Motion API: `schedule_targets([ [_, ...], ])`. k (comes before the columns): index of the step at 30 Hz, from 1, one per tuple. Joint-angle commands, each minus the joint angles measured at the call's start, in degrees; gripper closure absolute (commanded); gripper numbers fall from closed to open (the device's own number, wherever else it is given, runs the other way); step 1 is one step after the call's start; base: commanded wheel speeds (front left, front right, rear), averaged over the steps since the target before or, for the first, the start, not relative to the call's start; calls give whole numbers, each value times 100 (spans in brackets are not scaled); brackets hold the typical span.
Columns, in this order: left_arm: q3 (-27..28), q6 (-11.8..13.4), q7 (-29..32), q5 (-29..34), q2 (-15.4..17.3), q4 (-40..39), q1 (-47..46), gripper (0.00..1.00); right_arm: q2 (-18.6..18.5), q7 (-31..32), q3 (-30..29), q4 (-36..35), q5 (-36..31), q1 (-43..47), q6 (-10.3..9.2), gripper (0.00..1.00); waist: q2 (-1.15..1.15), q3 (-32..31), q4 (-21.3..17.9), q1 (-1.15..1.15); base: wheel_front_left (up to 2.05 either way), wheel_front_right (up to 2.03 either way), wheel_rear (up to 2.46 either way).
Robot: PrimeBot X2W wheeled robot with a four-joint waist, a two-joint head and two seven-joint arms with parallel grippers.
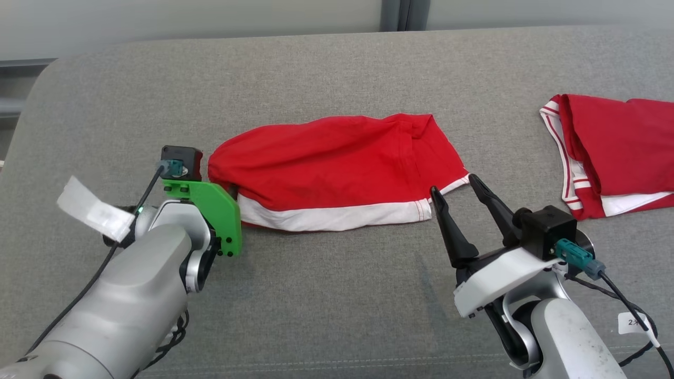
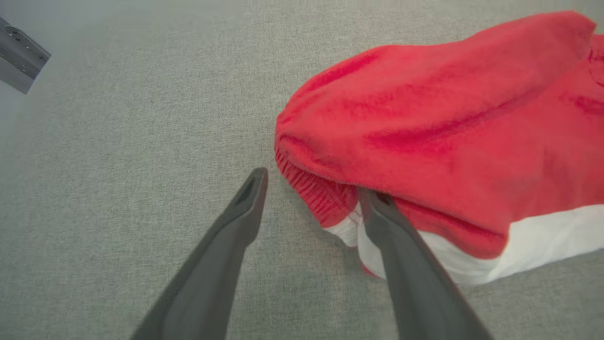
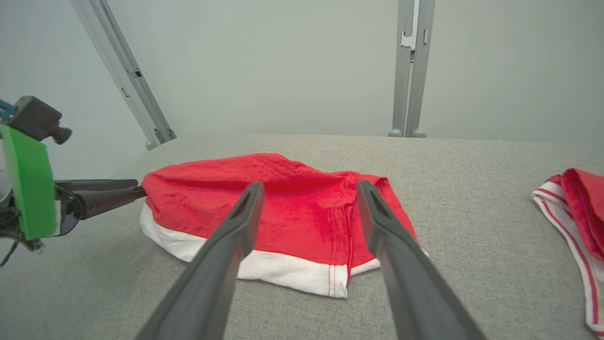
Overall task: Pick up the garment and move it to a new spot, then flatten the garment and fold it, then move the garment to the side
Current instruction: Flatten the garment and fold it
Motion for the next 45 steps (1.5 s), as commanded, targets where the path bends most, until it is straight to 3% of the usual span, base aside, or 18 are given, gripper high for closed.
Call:
schedule_targets([
  [1,109,-71,-260,-58,76,-64,140,0,-19,19,-35,-12,-44,7,-6,0,0,-65,-24,0,0,0,0],
  [8,558,-305,-1303,-234,348,-563,530,0,-19,55,-215,13,-110,160,-6,0,0,-246,27,0,0,0,0],
  [16,866,-145,-1533,82,739,-1188,1084,0,-18,122,-284,-10,-143,271,-6,0,0,-395,90,0,0,0,0],
  [23,2481,56,-1531,1130,935,-2791,2114,0,-17,-138,-498,36,98,401,-6,0,0,-522,158,0,0,0,0],
  [28,3798,-42,-1531,2041,606,-3835,3196,0,-19,-341,-666,287,191,442,-6,0,0,-614,217,0,0,0,0],
  [35,5250,-240,-1532,2992,-90,-4616,4380,0,-19,-641,-930,614,213,472,-6,0,0,-728,306,0,0,0,0],
  [45,5874,-942,-1526,4083,-606,-4582,5190,0,-19,-919,-1130,1039,52,462,-6,0,0,-794,385,0,0,0,0],
])
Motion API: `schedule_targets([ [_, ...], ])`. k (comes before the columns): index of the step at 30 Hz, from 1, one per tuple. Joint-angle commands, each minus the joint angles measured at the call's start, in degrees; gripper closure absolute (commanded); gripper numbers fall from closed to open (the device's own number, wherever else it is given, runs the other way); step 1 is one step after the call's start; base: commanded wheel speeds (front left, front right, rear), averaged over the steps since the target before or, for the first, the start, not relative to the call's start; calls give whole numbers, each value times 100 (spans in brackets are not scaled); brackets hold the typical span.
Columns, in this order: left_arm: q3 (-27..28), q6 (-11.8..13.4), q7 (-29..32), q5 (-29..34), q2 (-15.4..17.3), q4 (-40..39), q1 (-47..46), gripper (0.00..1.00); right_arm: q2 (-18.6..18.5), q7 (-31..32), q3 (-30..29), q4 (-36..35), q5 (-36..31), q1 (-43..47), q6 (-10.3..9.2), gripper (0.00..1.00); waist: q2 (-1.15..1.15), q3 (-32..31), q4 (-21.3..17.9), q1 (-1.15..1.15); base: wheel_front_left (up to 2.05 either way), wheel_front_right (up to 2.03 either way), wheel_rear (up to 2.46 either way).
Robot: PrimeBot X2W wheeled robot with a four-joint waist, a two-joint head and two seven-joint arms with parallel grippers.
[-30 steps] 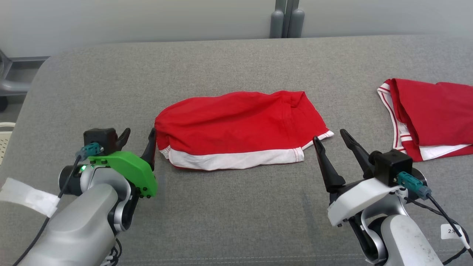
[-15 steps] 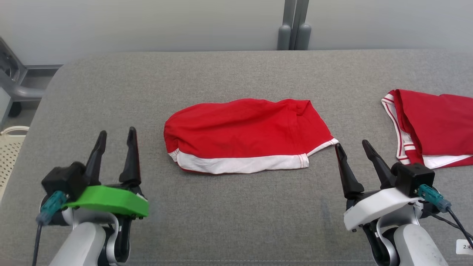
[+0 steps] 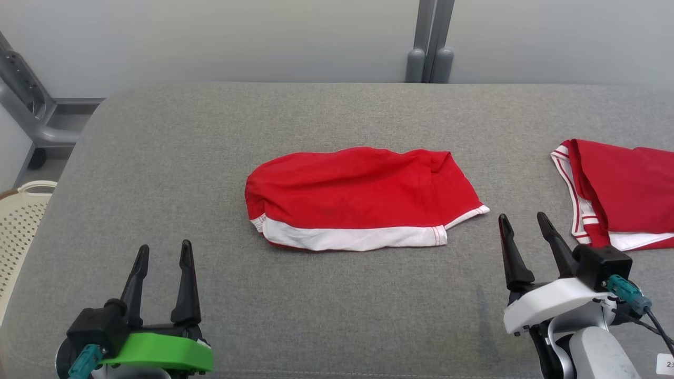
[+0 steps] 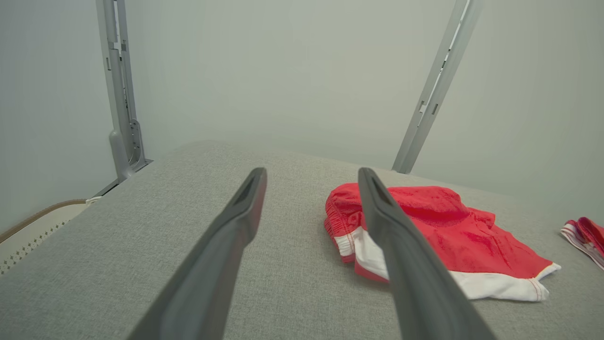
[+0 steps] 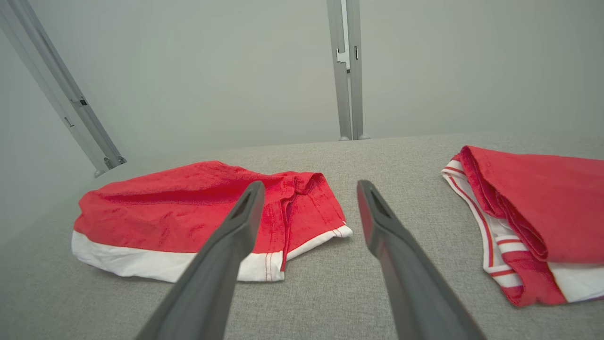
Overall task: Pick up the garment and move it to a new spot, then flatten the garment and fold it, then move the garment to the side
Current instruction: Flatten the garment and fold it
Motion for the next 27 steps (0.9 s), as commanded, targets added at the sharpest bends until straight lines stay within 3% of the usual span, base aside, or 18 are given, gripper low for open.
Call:
schedule_targets([
  [1,51,-100,2,169,-32,44,59,0,-19,-38,-15,72,-79,40,-6,0,0,12,17,0,0,0,0],
  [14,354,-562,2,732,-366,411,29,0,-21,-13,43,234,-142,-64,-6,0,0,41,7,0,0,0,0],
  [23,433,-697,2,873,-446,625,-107,0,-20,72,57,200,-195,-90,-6,0,0,93,-15,0,0,0,0],
  [27,367,-732,29,946,-425,915,-270,0,-20,480,29,216,-288,-149,-6,0,0,125,-12,0,0,0,0],
])
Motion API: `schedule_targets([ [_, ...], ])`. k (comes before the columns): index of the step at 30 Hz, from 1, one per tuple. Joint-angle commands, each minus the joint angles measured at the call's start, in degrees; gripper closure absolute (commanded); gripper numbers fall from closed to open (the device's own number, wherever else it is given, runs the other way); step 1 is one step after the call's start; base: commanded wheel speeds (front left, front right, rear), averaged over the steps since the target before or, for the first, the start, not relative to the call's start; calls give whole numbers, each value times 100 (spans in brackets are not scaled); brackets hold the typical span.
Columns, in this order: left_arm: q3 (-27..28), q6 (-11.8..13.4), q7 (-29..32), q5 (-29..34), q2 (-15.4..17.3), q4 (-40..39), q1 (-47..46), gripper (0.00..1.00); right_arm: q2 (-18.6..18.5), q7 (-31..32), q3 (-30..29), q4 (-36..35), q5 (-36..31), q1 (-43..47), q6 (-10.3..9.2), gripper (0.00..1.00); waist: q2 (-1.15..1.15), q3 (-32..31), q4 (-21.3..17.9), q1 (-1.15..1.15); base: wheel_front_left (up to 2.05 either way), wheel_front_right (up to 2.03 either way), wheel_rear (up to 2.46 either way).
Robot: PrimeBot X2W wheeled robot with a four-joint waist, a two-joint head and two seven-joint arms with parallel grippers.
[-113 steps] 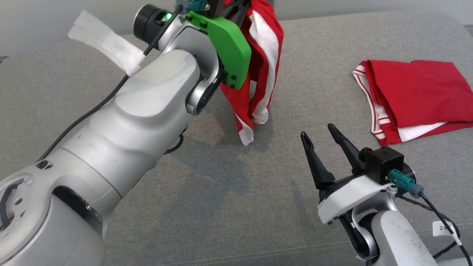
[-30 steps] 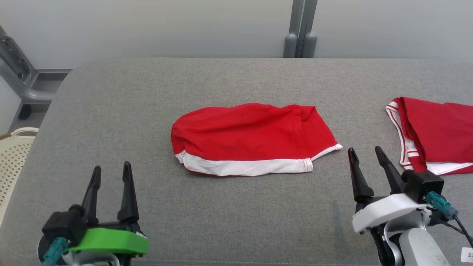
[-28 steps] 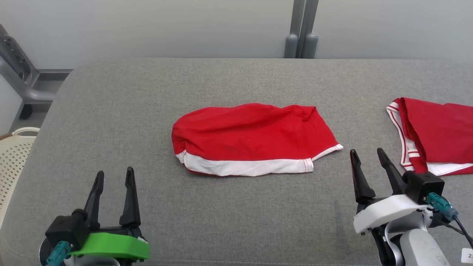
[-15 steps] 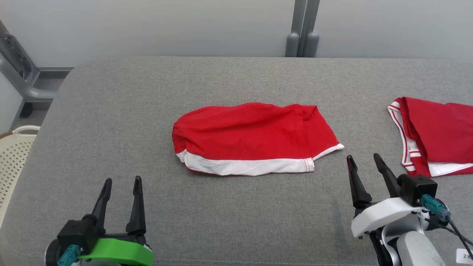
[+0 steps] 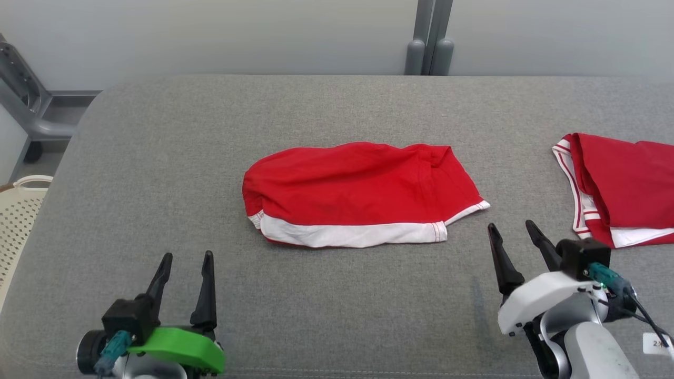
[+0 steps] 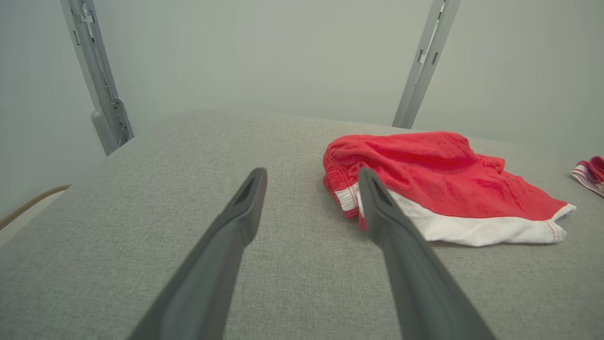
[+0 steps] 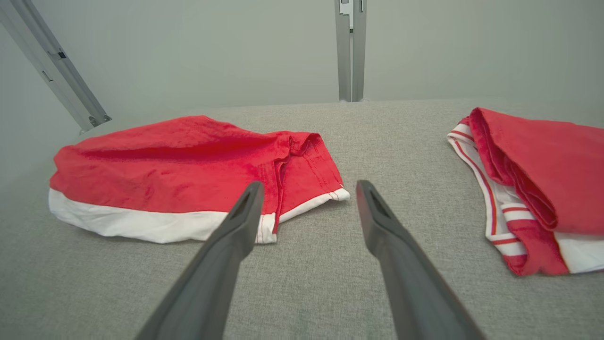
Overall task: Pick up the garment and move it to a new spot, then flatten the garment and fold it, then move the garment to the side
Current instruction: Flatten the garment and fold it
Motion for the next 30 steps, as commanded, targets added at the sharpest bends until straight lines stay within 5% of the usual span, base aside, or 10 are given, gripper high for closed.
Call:
schedule_targets([
  [1,-17,-24,37,62,58,74,-153,0,-20,99,-8,-33,-35,-117,-6,0,0,11,9,0,0,0,0],
  [16,-943,-282,1010,154,416,2067,-2170,0,-21,2317,434,8,-258,-1125,-6,0,0,463,-92,0,0,0,0],
  [23,-1924,-294,1158,-392,492,2806,-2943,0,-20,2585,695,-75,-346,-1394,-7,0,0,788,-155,0,0,0,0],
  [30,-2226,-296,1048,-926,560,3393,-3413,0,-21,2548,824,-141,-315,-1440,-7,0,0,969,-228,0,0,0,0],
])
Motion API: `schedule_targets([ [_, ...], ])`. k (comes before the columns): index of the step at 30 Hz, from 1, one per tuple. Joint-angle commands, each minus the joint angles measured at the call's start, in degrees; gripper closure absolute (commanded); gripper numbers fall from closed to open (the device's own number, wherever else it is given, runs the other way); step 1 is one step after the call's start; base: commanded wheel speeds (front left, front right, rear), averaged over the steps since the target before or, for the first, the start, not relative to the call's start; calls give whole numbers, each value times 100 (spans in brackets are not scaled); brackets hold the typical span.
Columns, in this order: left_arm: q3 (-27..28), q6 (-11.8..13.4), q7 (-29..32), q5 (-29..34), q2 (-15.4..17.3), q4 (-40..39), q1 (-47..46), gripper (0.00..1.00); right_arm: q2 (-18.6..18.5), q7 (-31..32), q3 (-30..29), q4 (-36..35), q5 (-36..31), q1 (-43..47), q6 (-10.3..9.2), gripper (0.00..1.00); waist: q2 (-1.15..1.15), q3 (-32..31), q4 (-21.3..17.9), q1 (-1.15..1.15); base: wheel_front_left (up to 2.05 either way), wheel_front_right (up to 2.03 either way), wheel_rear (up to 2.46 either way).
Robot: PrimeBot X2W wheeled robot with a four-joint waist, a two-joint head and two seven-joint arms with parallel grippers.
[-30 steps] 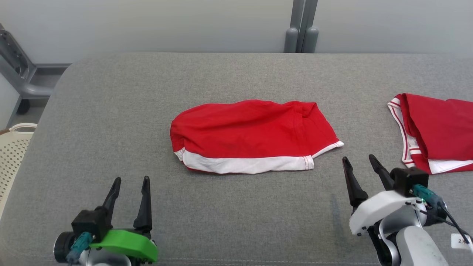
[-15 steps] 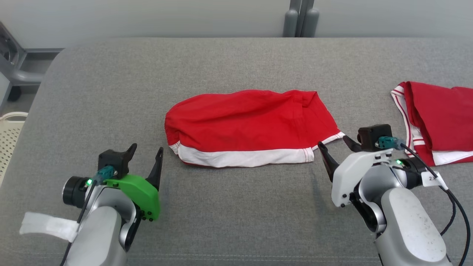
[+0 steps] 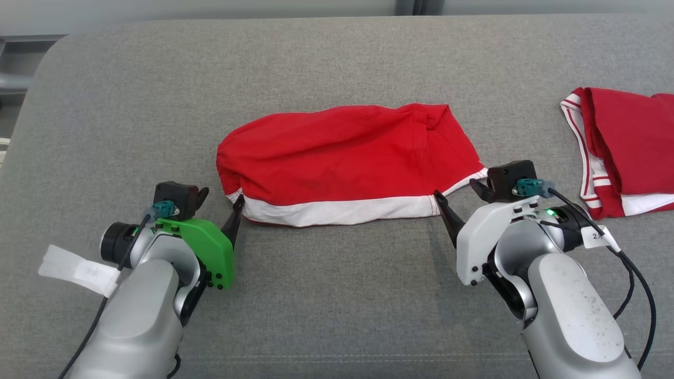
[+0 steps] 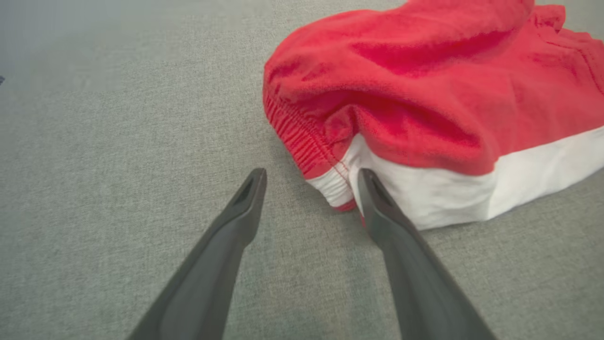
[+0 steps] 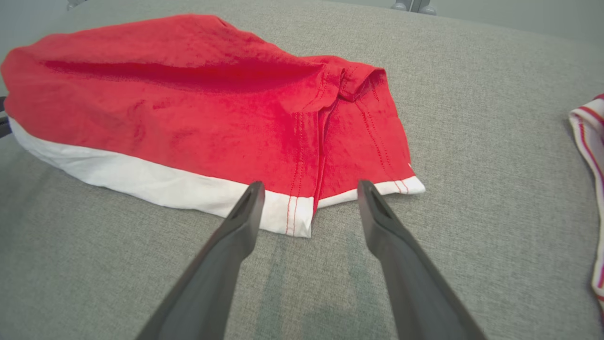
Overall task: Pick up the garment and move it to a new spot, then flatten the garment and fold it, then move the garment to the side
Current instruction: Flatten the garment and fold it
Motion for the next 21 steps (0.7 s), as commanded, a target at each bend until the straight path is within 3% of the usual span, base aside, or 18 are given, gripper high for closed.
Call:
schedule_targets([
  [1,-23,-11,-97,-143,32,136,-210,0,-23,-29,21,-48,-18,-71,-7,0,0,84,-45,0,0,0,0],
  [12,-693,-6,-17,-630,-26,574,-589,2,-22,12,9,-242,-134,-80,-7,0,0,289,-109,0,0,0,0],
  [13,-711,-6,-14,-697,-40,642,-623,33,-23,18,12,-264,-131,-88,-7,0,0,308,-116,0,0,0,0],
  [15,-740,-5,-38,-772,-61,756,-714,81,-22,28,5,-311,-139,-94,-7,0,0,346,-117,0,0,0,0],
  [16,-754,-5,-56,-801,-76,803,-750,100,-21,49,-1,-332,-148,-82,-7,0,0,360,-112,0,0,0,0],
  [21,-919,-6,-139,-944,-86,919,-847,100,-20,433,102,-400,-196,59,-7,0,0,400,-75,0,0,0,0],
])
